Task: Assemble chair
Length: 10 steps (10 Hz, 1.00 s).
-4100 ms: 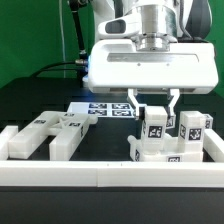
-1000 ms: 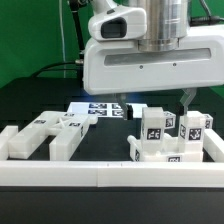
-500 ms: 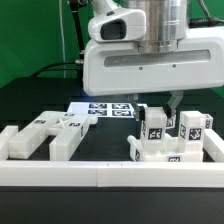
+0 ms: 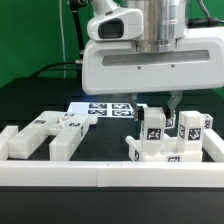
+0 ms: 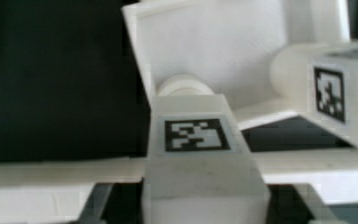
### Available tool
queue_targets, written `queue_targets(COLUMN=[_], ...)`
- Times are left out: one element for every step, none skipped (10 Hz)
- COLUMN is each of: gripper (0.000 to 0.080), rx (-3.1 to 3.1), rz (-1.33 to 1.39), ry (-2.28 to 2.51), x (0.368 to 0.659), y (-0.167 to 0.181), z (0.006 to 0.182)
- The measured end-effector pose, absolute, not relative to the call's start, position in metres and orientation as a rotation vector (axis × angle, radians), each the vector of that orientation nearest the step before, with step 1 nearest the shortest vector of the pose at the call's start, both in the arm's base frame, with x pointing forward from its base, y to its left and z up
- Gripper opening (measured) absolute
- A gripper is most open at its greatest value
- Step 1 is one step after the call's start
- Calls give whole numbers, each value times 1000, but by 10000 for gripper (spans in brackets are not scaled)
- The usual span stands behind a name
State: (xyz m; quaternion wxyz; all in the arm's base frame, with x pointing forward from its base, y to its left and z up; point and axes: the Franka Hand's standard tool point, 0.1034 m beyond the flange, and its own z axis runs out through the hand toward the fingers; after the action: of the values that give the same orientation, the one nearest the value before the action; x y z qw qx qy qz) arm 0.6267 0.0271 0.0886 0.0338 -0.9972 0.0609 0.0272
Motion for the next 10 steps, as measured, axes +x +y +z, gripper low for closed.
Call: queue_targets(gripper=[288, 289, 290, 290, 290, 290, 290, 290, 290, 290], rx=[-3055, -3042, -3015, -2997, -2959, -2931, -2910, -2863, -2819, -2778], rz=[81, 76, 73, 73, 81, 84, 87, 94, 93, 94], ry=[345, 453, 588, 669, 819, 921, 987, 1101, 1212, 1309], x=[626, 626, 627, 627, 627, 627, 626, 626, 627, 627], y=[29, 30, 33, 34, 37, 40, 43, 46, 49, 52], z=[88, 88, 88, 88, 88, 88, 88, 88, 88, 88])
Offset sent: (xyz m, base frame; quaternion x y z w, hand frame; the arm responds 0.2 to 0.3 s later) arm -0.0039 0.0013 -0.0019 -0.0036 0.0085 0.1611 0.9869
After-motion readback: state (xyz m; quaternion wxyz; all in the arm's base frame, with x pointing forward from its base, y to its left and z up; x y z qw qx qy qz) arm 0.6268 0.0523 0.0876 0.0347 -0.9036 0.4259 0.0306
